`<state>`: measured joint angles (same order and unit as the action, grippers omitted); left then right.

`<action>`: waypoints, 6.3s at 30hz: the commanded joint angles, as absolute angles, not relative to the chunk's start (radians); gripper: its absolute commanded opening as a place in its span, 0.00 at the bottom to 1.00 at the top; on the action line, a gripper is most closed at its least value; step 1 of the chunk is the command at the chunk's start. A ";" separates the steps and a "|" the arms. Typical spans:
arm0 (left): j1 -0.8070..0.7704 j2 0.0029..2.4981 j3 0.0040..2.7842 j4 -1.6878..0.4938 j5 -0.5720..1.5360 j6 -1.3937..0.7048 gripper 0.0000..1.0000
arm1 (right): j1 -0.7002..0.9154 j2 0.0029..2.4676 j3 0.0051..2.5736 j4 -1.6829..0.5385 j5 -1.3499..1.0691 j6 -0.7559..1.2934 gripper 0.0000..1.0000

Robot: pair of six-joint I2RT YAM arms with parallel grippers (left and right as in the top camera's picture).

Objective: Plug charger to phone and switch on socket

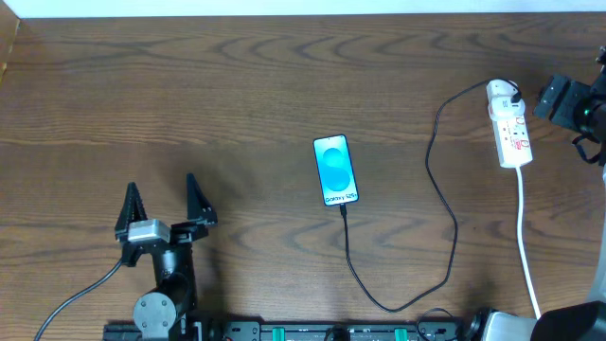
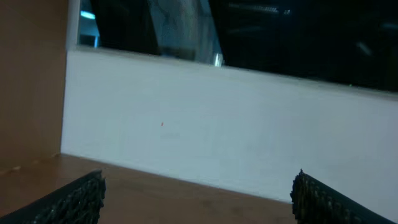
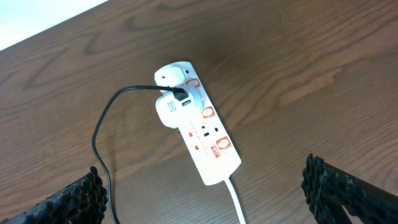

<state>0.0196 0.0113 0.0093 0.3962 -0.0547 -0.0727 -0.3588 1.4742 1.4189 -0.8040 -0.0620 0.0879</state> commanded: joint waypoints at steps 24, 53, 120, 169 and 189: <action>0.067 0.001 0.004 -0.073 -0.008 -0.056 0.95 | -0.360 1.466 1.427 -0.805 -0.055 0.097 0.99; 0.067 0.004 0.004 -0.073 -0.008 -0.057 0.95 | -0.360 1.466 1.427 -0.805 -0.055 0.097 0.99; 0.067 0.004 0.004 -0.073 -0.008 -0.057 0.95 | -0.196 0.434 0.005 0.204 0.059 0.118 0.99; 0.067 0.004 0.004 -0.073 -0.008 -0.056 0.95 | -0.196 0.014 0.005 -0.071 0.050 0.006 0.99; 0.067 0.004 0.004 -0.073 -0.008 -0.057 0.95 | -0.196 0.014 0.005 -0.071 0.050 0.006 0.99</action>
<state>0.0631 0.0101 0.0219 -0.0319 0.0017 -0.0700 -0.2012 0.0128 0.0067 -0.0662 0.0563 0.0174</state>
